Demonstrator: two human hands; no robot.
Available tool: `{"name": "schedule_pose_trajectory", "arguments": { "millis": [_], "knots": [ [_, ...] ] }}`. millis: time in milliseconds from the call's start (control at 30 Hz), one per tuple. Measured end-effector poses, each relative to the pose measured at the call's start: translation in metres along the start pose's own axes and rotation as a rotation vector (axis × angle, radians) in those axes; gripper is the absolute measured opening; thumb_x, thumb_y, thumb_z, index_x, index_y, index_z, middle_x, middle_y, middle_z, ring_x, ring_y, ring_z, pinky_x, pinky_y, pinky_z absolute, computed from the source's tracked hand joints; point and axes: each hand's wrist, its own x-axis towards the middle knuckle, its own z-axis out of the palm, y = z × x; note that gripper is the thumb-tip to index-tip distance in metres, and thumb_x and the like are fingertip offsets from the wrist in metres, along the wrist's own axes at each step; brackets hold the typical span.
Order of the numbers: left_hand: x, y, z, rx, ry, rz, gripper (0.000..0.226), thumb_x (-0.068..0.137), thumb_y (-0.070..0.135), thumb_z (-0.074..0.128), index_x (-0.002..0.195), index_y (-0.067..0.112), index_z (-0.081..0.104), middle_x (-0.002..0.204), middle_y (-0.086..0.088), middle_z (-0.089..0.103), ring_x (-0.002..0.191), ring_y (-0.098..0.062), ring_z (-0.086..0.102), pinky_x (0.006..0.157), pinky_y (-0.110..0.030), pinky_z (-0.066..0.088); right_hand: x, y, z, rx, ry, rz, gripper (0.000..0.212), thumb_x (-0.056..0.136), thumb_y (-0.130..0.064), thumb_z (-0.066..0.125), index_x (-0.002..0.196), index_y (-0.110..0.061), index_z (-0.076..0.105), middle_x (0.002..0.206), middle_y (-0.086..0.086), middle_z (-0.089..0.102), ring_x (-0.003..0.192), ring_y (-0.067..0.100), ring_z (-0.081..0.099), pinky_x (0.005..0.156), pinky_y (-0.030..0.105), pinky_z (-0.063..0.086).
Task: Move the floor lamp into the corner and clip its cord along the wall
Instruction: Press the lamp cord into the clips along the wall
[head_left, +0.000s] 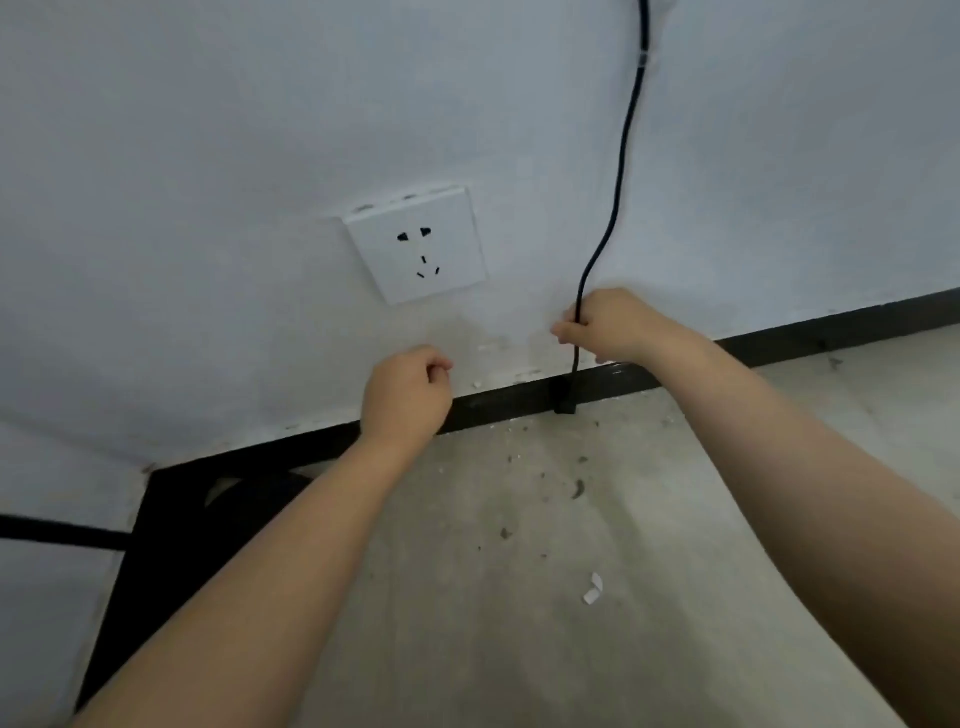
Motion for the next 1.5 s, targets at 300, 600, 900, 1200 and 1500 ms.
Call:
{"name": "schedule_pose_trajectory", "arguments": {
  "millis": [300,600,900,1200,1500],
  "knots": [
    [-0.015,-0.036,0.056,-0.045,-0.304,0.069,0.039,0.095,0.008,0.046,0.133,0.004,0.040,0.138,-0.017,0.046,0.127,-0.030,0.043,0.105,-0.037,0.036,-0.010,-0.008,0.048,0.589,0.006,0.047,0.021,0.091,-0.008,0.045,0.088,0.007,0.059,0.067,0.011,0.060,0.044,0.006,0.065,0.048,0.014,0.056],
    [-0.006,-0.067,0.042,-0.135,-0.255,0.104,0.021,0.095,0.007,0.048,0.100,-0.003,0.066,0.100,-0.025,0.069,0.093,-0.034,0.062,0.074,-0.031,0.046,0.002,-0.015,0.054,0.535,0.149,0.021,0.017,0.084,-0.011,0.059,0.067,-0.013,0.057,0.061,0.008,0.058,0.036,0.002,0.058,0.039,0.012,0.050],
    [0.007,-0.061,0.045,0.116,0.012,0.149,0.022,0.096,0.009,0.046,0.099,0.001,0.067,0.093,-0.018,0.068,0.085,-0.030,0.061,0.061,-0.023,0.031,0.023,-0.020,0.065,0.388,0.392,0.017,0.020,0.082,-0.016,0.062,0.066,-0.006,0.058,0.053,0.003,0.056,0.027,0.000,0.050,0.032,0.010,0.043],
    [0.012,-0.055,0.062,0.135,0.067,0.104,0.019,0.090,-0.003,0.048,0.090,-0.002,0.067,0.090,-0.020,0.069,0.083,-0.028,0.061,0.060,-0.025,0.031,0.031,-0.006,0.076,0.226,0.519,-0.078,0.019,0.084,-0.022,0.060,0.070,-0.010,0.055,0.051,-0.005,0.051,0.030,-0.005,0.049,0.043,0.014,0.042],
    [0.016,-0.051,0.064,0.092,0.094,0.034,0.017,0.087,-0.007,0.049,0.080,-0.005,0.064,0.070,-0.013,0.051,0.072,-0.028,0.055,0.051,-0.024,0.024,0.030,-0.001,0.083,0.046,0.622,-0.210,0.031,0.085,-0.020,0.058,0.073,0.009,0.061,0.055,0.017,0.053,0.056,0.026,0.046,0.049,0.027,0.022]
  ]
}}
